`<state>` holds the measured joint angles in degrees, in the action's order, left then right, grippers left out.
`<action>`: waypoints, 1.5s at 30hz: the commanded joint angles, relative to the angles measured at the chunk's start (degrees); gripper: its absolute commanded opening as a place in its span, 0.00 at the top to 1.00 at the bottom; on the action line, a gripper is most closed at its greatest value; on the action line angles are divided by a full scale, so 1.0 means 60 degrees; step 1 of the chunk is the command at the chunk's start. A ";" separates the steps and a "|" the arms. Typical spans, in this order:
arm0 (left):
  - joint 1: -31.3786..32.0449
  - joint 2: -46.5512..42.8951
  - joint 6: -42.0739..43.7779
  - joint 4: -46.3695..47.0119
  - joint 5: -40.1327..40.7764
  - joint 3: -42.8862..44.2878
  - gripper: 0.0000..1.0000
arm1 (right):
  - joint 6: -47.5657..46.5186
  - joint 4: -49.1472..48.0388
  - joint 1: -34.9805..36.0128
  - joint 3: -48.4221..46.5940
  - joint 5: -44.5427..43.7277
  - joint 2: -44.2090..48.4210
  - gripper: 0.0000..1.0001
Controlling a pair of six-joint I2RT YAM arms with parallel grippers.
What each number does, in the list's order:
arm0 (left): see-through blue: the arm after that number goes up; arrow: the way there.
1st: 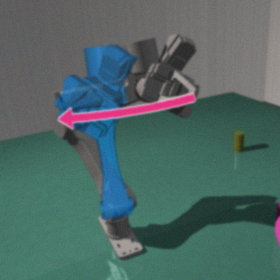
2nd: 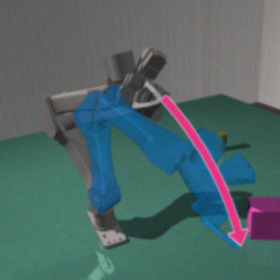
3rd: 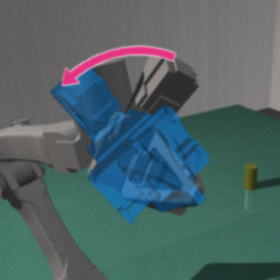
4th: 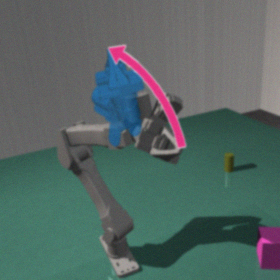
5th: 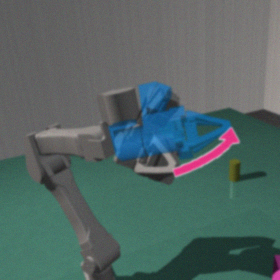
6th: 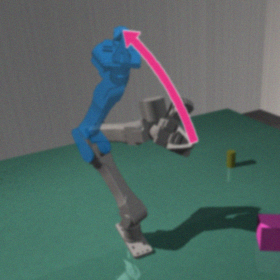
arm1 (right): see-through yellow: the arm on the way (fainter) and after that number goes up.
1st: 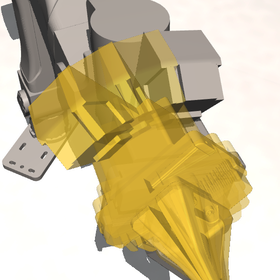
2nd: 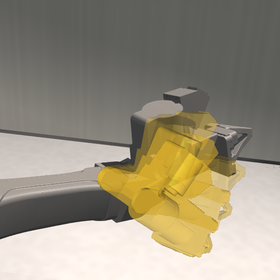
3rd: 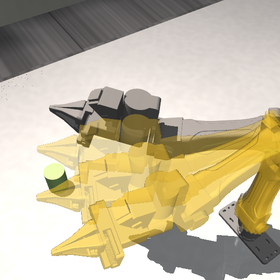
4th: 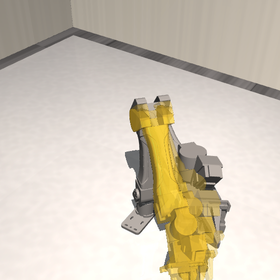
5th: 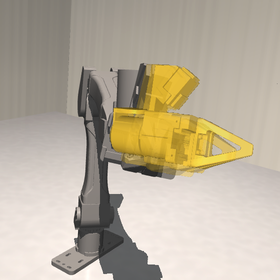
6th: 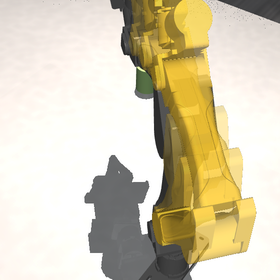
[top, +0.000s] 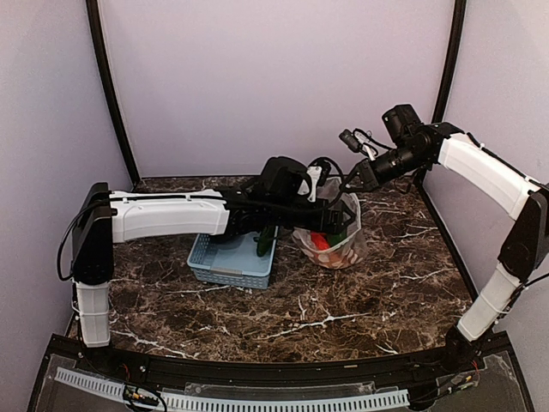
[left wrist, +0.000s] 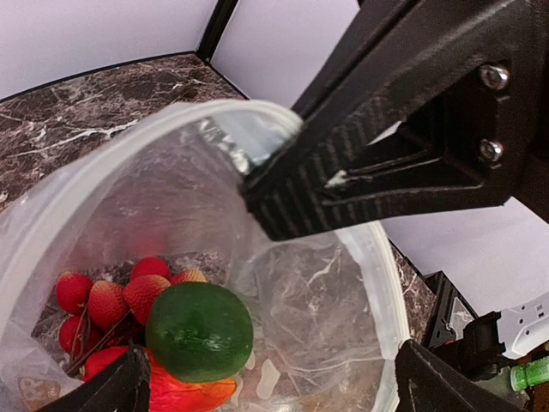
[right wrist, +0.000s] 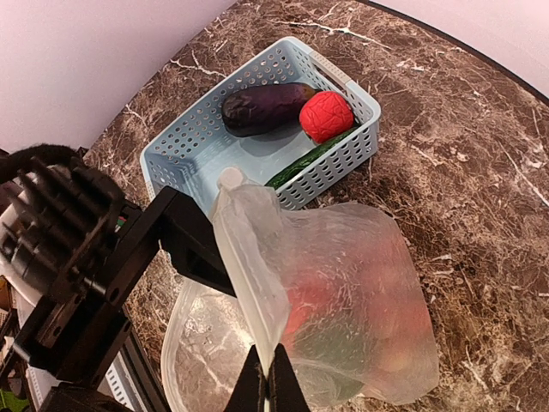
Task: Place the food in the zip-top bag and seal the zipper
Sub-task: Place the fake fruit in the zipper food storage bag, then pick up the fake vegetable from the bin.
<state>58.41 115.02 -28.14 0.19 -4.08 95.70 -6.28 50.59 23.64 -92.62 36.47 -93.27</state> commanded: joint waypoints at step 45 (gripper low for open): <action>-0.2935 -0.1396 0.3754 -0.7163 0.4134 -0.0322 0.09 | -0.0409 -0.0217 0.0001 0.0466 -0.0566 0.0512 1.00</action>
<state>41.74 103.48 -7.55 -38.61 20.21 89.80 -8.10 49.76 23.62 -90.50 33.93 -92.25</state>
